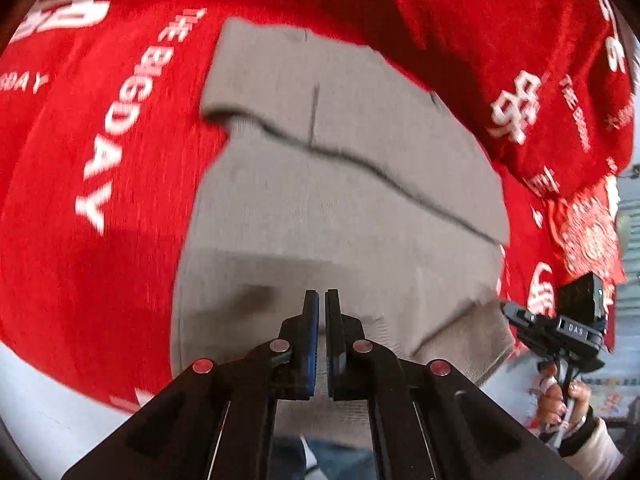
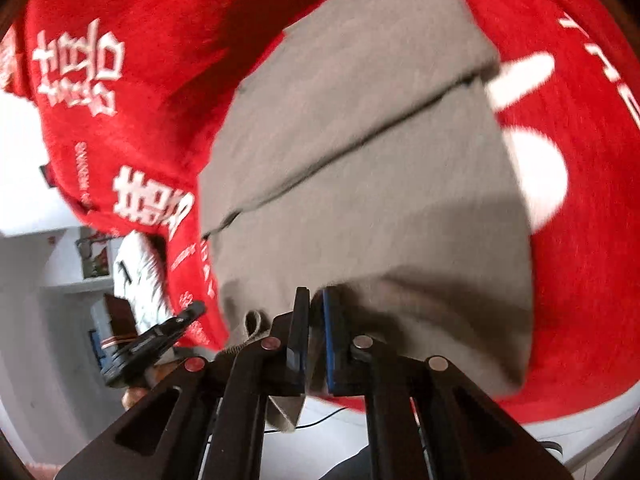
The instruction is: Fold small clothes
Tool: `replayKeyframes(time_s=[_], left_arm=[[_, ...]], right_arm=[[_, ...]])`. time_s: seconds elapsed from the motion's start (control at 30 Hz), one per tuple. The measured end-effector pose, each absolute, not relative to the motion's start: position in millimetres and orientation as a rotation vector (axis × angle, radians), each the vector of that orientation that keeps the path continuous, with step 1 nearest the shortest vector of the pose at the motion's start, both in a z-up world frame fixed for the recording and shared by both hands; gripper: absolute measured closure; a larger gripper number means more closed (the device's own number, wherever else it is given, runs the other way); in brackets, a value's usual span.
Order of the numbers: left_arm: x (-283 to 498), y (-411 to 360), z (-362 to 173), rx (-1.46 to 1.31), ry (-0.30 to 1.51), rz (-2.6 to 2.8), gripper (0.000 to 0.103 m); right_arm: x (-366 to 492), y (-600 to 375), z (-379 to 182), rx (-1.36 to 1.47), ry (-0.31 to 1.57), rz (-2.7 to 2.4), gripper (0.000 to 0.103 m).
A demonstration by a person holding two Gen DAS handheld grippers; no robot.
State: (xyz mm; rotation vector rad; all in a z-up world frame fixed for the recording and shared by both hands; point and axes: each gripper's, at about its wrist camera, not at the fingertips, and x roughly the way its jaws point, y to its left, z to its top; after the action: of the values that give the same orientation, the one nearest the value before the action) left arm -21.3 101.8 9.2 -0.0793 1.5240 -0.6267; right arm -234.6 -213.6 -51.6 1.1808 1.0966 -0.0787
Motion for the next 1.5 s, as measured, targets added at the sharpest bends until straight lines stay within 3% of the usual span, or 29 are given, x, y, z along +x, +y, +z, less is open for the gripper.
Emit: replayKeyframes(time_s=[0.2,0.27,0.3,0.33,0.37,0.4,0.73,0.93,0.97,1.0,1.03,1.07,1.1,1.13,1.5], left_arm=[[5.7,92.2,21.5,0.096,1.474,-0.555,0.098],[5.1,88.9,26.5,0.176,1.472,-0.575,0.096],[3.1,85.8,29.1,0.225,1.464,-0.597,0.069],[0.0,86.0,32.6,0.271,1.447,-0.614,0.021],[-3.9,87.1,36.8,0.301,1.421,-0.624,0.006],[-9.8,86.8,41.6,0.321,1.383,-0.640,0.003],[-70.2,82.6,21.7,0.644,1.407,-0.857,0.003],[-95.8,61.3,-11.3,0.815,1.397,-0.984,0.005],[-97.1,58.2,-19.2,0.825,1.415,-0.998,0.010],[-97.3,56.4,-24.2,0.826,1.433,-1.005,0.026],[-96.1,55.3,-29.1,0.820,1.456,-1.008,0.053],[-94.2,55.7,-31.4,0.805,1.473,-1.007,0.067],[-91.0,58.1,-31.3,0.773,1.489,-1.011,0.088],[-87.1,62.4,-28.0,0.729,1.497,-1.015,0.092],[-11.0,138.9,52.4,0.195,1.474,-0.822,0.095]], right_arm=[[-215.8,-228.3,-46.6,1.151,1.185,-0.169,0.094],[-214.7,-220.8,-32.1,0.992,1.254,-0.157,0.077],[-212.8,-213.4,-23.3,0.887,1.285,-0.149,0.046],[-212.1,-207.4,-17.8,0.809,1.303,-0.140,0.023],[-213.4,-198.4,-11.1,0.725,1.314,-0.120,0.023],[-212.3,-185.4,-3.4,0.618,1.331,-0.087,0.023],[-200.2,-126.8,7.5,0.099,1.408,0.018,0.023],[-175.3,-111.9,-15.8,0.050,1.413,0.027,0.027],[-170.3,-110.8,-20.4,0.052,1.418,0.027,0.033],[-168.3,-111.4,-23.4,0.062,1.430,0.033,0.069],[-165.8,-113.3,-26.9,0.090,1.456,0.039,0.096],[-165.9,-116.3,-25.1,0.116,1.452,0.025,0.097],[-166.8,-118.5,-19.4,0.138,1.425,0.020,0.097],[-169.2,-121.0,-14.3,0.155,1.413,0.017,0.097],[-190.6,-175.9,53.4,0.398,1.244,-0.155,0.097]])
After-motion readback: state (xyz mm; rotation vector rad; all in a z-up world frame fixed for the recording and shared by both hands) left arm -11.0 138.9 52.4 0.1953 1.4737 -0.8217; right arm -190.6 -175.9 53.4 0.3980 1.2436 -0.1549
